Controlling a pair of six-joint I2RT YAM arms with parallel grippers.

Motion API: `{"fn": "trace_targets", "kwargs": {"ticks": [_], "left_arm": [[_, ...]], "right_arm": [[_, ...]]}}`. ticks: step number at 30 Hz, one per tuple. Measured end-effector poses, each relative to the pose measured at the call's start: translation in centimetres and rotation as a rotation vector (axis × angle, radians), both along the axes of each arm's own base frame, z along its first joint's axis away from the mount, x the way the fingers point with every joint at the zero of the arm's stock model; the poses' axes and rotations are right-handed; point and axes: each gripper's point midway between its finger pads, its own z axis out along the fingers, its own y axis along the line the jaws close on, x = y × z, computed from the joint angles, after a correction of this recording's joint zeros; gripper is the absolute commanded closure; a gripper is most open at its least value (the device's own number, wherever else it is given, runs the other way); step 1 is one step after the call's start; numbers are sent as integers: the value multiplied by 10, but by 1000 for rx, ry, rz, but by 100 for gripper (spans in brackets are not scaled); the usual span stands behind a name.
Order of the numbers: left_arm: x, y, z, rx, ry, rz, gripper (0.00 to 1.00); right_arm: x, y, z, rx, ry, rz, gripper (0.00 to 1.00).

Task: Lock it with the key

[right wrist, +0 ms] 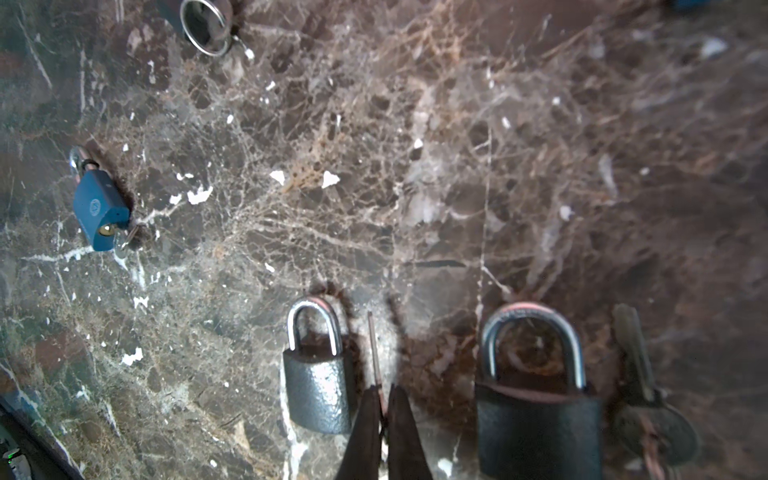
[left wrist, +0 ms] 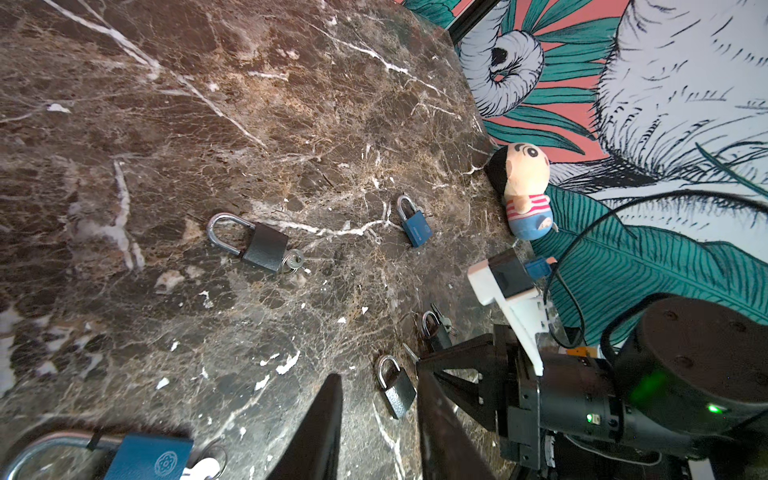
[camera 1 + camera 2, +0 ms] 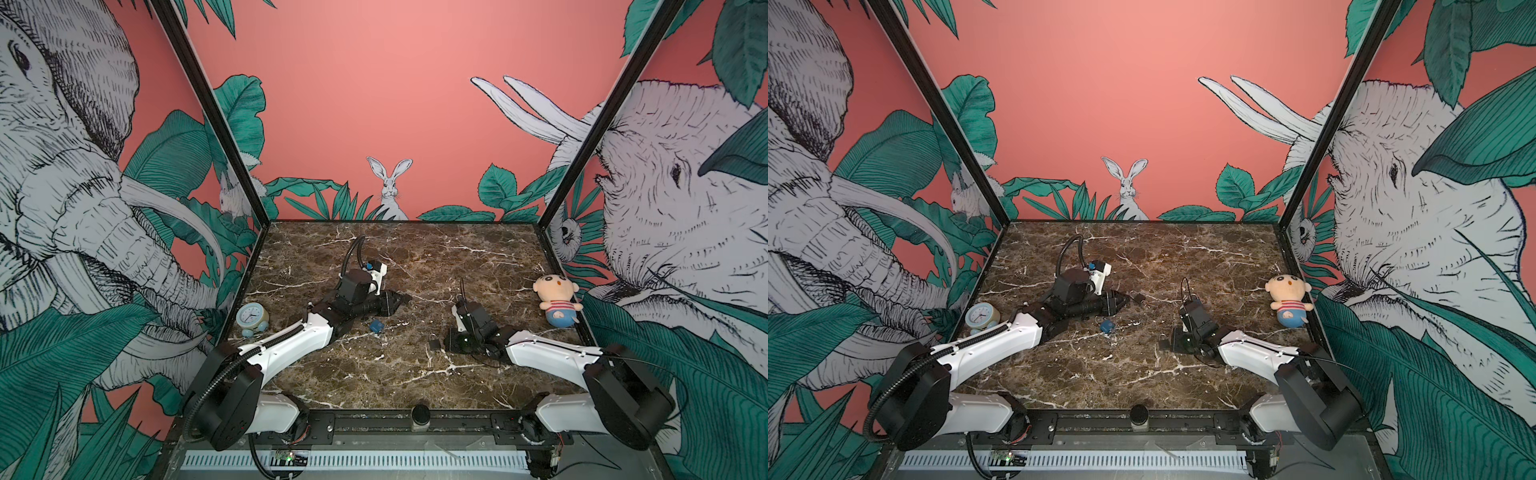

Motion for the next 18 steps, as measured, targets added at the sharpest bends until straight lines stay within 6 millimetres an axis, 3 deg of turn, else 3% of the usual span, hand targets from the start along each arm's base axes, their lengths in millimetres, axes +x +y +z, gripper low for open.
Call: {"fn": "trace_targets", "kwargs": {"ticks": [9,14,18], "left_arm": [[1,0,-5,9,11,2,67],[2,1,-5,9,11,5,67],[2,1,-7,11,14,6,67]], "right_arm": [[-1,3,-1,10,7,2,82],[-1,4,2,7,12,4,80],[5,7,19,17,-19,11,79]]}}
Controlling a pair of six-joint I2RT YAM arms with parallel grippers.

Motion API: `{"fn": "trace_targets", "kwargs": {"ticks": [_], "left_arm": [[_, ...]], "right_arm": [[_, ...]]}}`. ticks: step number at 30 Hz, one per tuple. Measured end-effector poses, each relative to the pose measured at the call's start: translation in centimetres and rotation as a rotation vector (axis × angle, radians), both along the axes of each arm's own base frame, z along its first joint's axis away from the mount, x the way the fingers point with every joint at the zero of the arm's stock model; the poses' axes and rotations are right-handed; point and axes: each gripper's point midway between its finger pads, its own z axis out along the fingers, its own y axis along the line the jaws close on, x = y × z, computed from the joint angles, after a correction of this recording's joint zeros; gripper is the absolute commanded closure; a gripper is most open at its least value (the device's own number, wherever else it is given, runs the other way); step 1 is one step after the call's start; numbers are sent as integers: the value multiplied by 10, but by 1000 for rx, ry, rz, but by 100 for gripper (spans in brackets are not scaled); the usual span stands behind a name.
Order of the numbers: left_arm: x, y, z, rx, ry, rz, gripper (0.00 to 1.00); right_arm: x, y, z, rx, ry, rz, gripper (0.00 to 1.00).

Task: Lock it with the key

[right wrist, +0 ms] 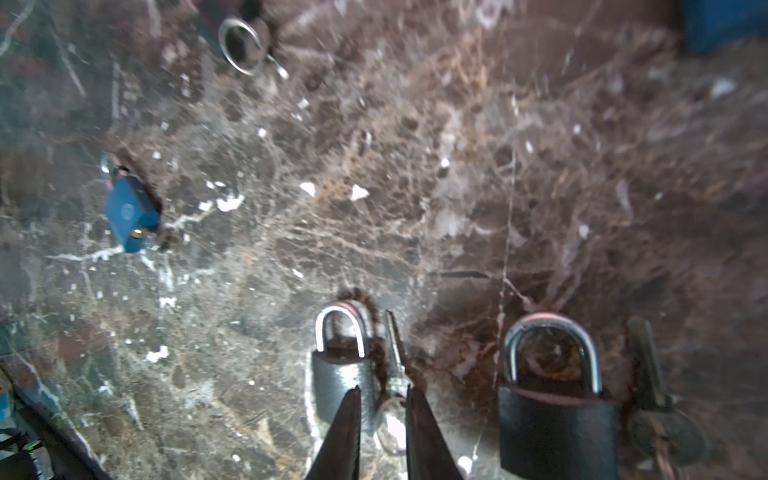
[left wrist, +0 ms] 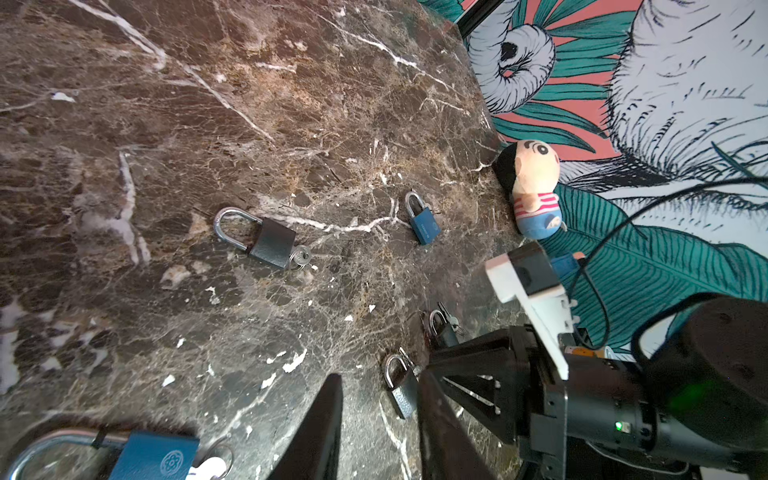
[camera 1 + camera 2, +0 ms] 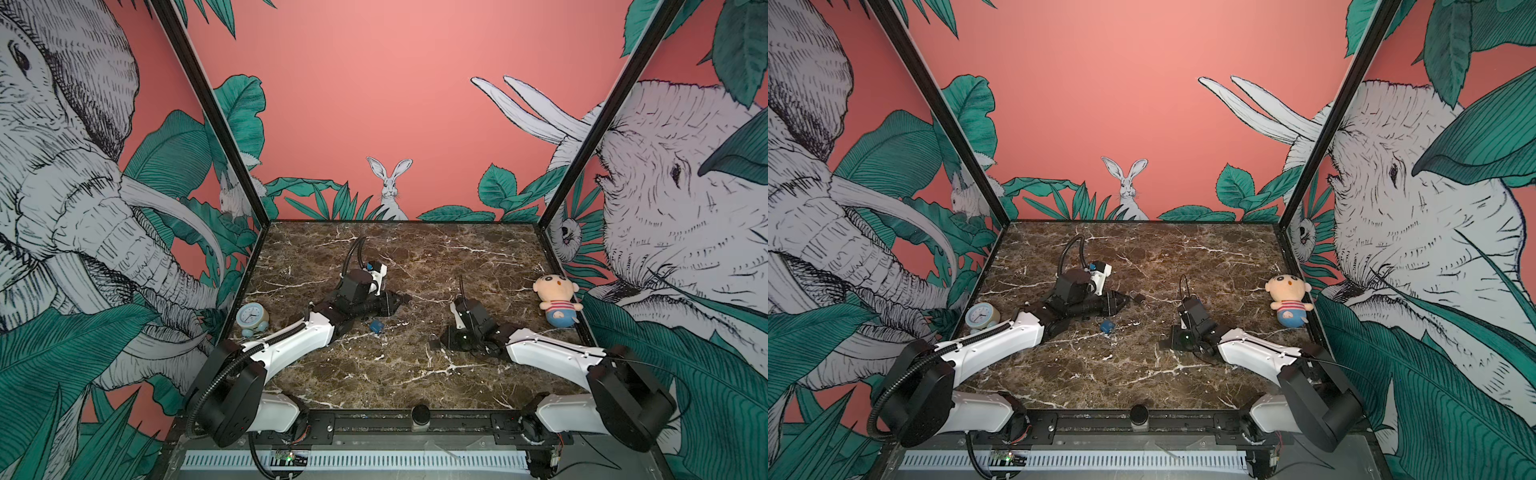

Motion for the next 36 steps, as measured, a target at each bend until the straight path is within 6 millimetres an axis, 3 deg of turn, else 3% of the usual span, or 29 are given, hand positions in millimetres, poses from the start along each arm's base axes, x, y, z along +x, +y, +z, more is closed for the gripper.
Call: {"fn": "trace_targets", "kwargs": {"ticks": [9,14,21,27,32,36], "left_arm": [[10,11,0,4,-1,39,67],[22,30,-6,-2,19,107,67],[31,61,-23,-24,86,211,67],[36,69,-18,-36,87,238,67],[38,77,-21,-31,102,261,67],[38,81,-22,-27,114,277,67]], "right_arm": [[21,10,48,-15,-114,59,75],[41,19,57,-92,-172,144,71],[76,40,51,-210,-225,286,62],[108,66,35,-261,-247,389,55],[124,83,15,-288,-227,465,53],[138,98,10,-285,-240,509,52]]}}
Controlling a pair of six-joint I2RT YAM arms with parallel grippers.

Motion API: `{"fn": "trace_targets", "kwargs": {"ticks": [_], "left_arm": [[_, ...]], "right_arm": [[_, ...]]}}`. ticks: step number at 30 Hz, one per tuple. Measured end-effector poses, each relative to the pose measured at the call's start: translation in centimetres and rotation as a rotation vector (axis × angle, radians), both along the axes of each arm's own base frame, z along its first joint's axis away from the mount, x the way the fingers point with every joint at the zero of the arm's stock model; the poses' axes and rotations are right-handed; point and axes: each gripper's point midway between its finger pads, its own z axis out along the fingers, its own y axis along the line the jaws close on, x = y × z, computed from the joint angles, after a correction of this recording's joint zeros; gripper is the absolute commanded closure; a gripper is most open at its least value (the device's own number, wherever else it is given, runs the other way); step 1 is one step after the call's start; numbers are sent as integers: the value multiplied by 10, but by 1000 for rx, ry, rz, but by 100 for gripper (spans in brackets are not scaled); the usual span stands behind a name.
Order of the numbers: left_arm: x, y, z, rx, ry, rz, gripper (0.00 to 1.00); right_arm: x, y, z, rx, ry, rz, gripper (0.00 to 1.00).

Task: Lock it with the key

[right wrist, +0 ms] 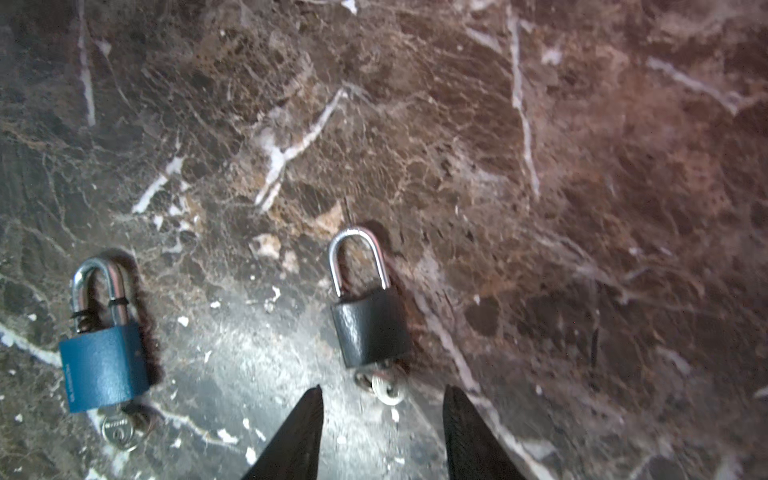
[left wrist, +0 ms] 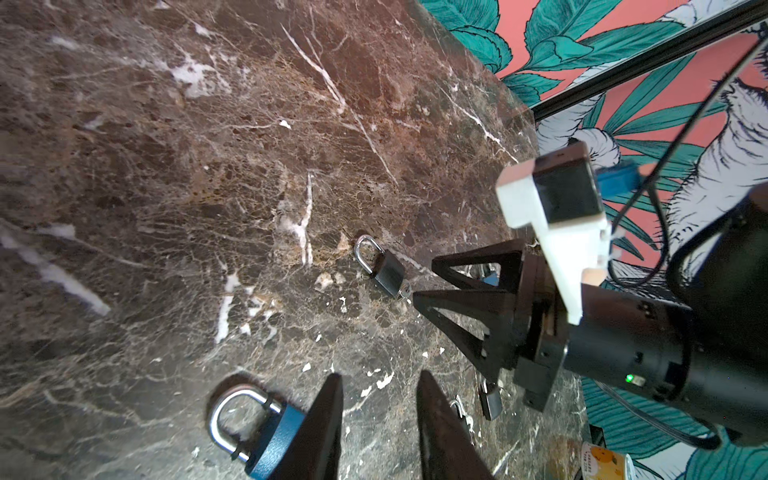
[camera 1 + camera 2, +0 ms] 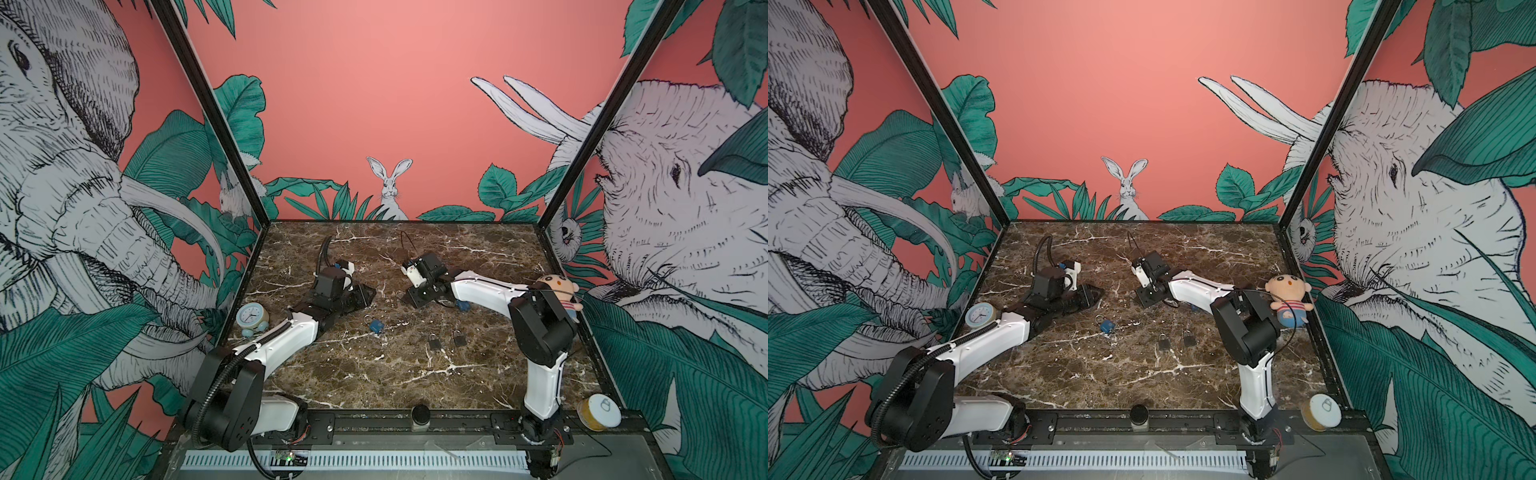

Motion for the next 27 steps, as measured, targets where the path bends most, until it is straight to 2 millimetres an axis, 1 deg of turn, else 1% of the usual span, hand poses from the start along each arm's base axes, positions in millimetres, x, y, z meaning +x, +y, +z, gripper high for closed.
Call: {"fn": "trace_targets", "kwargs": {"ticks": [4,8,12,14,21,27], "left_arm": [[-1,4,-1,6,10,10,67],[-1,8,-2,10,22,18,67],[0,9,-2,9,23,23,67],[0,10,-2,7,24,23,67],[1,12,-1,0,24,25,67],[1,14,8,-14,3,27,67]], "right_arm": [[9,8,-2,-3,-9,27,51],[13,12,-7,-11,-6,43,50],[9,11,-19,-27,20,50,49],[8,10,-21,-29,29,51,49],[5,14,-21,-9,46,54,49],[2,17,-22,1,62,54,49]]}}
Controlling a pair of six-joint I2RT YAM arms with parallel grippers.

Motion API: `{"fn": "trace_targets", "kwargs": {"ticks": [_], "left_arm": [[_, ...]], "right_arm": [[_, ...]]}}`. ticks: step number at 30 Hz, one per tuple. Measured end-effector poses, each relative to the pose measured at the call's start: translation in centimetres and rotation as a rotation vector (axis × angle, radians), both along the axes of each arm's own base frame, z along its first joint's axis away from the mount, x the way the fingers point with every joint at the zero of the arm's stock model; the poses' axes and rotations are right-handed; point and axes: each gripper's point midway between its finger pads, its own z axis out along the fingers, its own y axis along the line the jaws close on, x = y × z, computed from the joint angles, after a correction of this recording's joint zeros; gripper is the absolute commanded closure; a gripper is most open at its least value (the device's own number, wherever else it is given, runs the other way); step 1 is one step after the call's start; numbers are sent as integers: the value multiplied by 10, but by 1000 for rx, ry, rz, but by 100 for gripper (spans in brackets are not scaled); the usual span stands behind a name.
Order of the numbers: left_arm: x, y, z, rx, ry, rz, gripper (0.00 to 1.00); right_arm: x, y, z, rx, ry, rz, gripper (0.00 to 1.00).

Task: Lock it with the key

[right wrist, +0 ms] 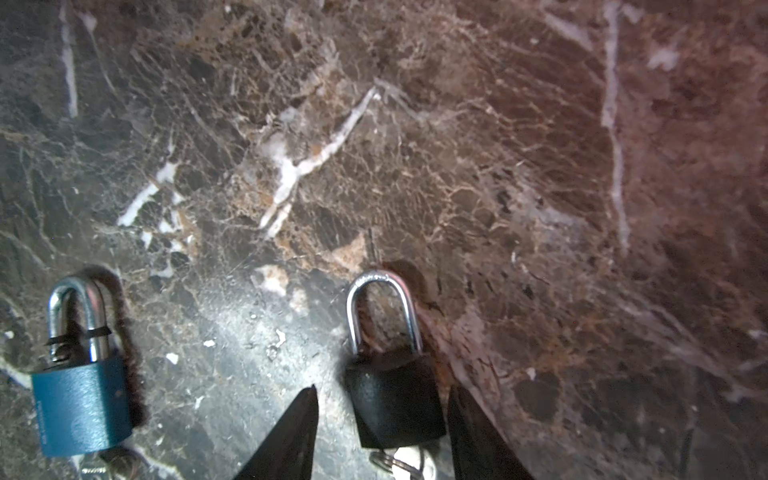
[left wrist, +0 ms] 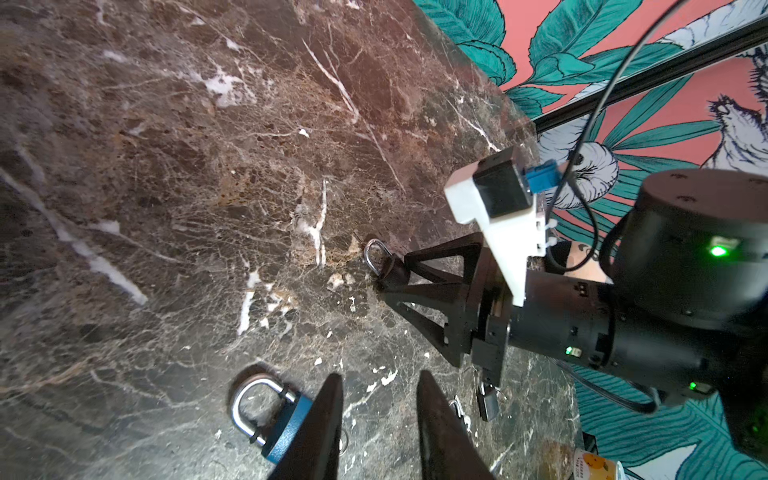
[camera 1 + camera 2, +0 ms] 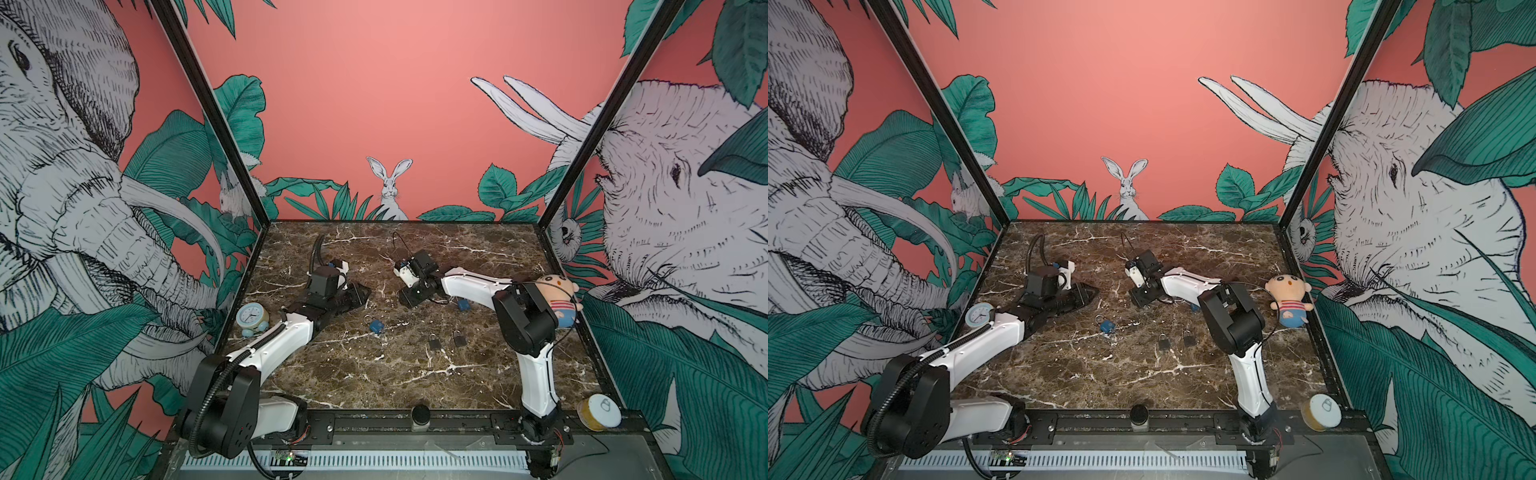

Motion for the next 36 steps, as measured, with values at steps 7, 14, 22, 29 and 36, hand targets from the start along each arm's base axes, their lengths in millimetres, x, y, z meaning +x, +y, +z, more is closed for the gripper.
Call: {"fn": "trace_targets", "kwargs": {"ticks": [7,14,22,29,36], "left_arm": [[-2,4,-4,-1,8,6,67],[-6,4,-7,-5,17,-1,67],[-6,7,-6,-10,14,3,67],[-5,10,-8,-10,19,10,67],[-6,13,-11,-9,27,18,67]], "right_arm": [[-7,5,-1,-8,7,13,49],[-6,0,-6,-92,-41,-11,52],[3,4,-9,-147,-66,-35,58],[4,8,-9,-163,-74,-37,63],[4,7,-10,-178,-72,-39,61]]}}
